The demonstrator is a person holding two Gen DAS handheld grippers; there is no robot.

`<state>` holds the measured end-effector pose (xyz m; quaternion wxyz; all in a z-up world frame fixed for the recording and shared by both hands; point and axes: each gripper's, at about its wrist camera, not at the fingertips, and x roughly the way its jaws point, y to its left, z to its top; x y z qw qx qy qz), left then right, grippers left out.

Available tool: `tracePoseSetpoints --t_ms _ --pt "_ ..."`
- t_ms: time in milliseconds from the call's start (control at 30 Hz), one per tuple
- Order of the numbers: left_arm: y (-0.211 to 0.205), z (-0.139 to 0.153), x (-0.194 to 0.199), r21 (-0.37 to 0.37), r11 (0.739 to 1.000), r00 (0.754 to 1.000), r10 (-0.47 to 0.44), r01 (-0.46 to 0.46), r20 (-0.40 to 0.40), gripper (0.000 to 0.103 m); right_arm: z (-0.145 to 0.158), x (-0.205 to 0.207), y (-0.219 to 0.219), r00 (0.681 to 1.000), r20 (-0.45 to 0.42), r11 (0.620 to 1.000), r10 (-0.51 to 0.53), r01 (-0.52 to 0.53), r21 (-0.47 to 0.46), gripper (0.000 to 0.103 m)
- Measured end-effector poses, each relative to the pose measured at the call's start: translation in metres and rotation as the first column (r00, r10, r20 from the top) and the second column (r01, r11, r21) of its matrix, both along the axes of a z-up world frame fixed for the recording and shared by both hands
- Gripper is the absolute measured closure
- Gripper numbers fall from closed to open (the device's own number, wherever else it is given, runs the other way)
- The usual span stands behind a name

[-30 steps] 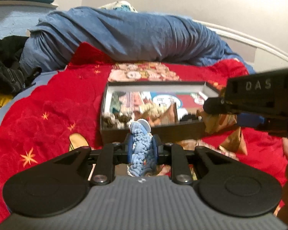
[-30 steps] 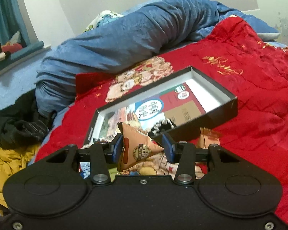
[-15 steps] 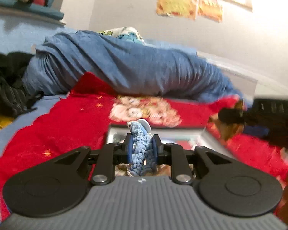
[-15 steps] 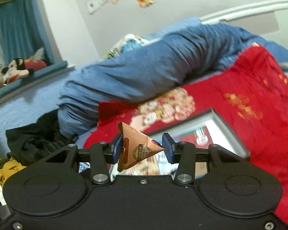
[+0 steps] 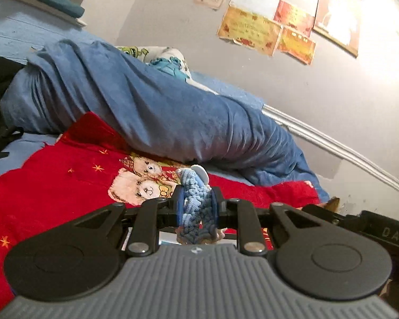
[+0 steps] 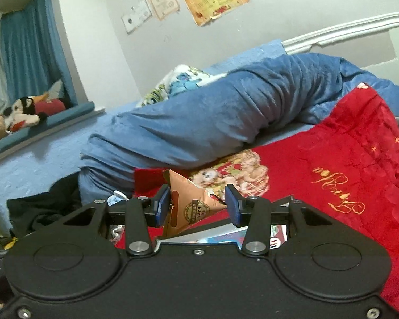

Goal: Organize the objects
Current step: 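Carry blue ring in left tool and packet in right tool over box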

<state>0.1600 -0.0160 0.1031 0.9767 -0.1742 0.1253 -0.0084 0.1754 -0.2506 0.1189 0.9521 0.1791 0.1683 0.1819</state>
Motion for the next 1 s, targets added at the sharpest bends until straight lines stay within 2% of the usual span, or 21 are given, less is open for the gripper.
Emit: tracePoseSetpoints --t_ms 133,200,300,400,500,667,833,933,1000 --pt "-0.017 -0.021 0.021 0.064 0.998 0.998 -0.002 0.006 -0.063 0.078 -0.021 0.03 -0.002 0.999 -0.044 1.0 0.001 -0.002 -0.028 0.06" --pt "-0.029 -0.038 0.033 0.104 0.995 0.992 0.009 0.005 -0.127 0.078 -0.039 0.043 0.001 0.998 -0.061 0.999 -0.004 0.002 -0.042 0.06" --pt "-0.046 -0.063 0.05 0.206 0.978 0.977 0.024 0.021 -0.214 0.078 -0.069 0.062 0.005 0.996 -0.09 0.998 -0.007 0.001 -0.066 0.06" --pt "-0.056 -0.083 0.059 0.26 0.964 0.961 0.025 0.05 -0.277 0.078 -0.094 0.074 0.001 0.993 -0.121 0.999 -0.02 0.014 -0.05 0.06" --pt "-0.061 -0.093 0.064 0.267 0.961 0.95 0.009 0.078 -0.313 0.078 -0.113 0.079 -0.007 0.988 -0.152 0.999 -0.034 0.03 -0.025 0.06" --pt "-0.067 -0.104 0.063 0.285 0.953 0.944 -0.001 0.101 -0.33 0.078 -0.135 0.081 -0.011 0.975 -0.214 0.998 -0.053 0.044 -0.048 0.06" --pt "-0.069 -0.104 0.065 0.285 0.952 0.939 -0.006 0.11 -0.343 0.078 -0.141 0.083 -0.004 0.966 -0.253 0.997 -0.052 0.038 -0.06 0.06" --pt "-0.068 -0.106 0.066 0.267 0.956 0.932 -0.019 0.123 -0.362 0.078 -0.144 0.087 -0.001 0.958 -0.282 0.999 -0.045 0.037 -0.031 0.06" --pt "-0.067 -0.108 0.065 0.269 0.954 0.931 -0.024 0.13 -0.365 0.078 -0.143 0.088 0.004 0.958 -0.283 0.998 -0.05 0.036 -0.055 0.06"
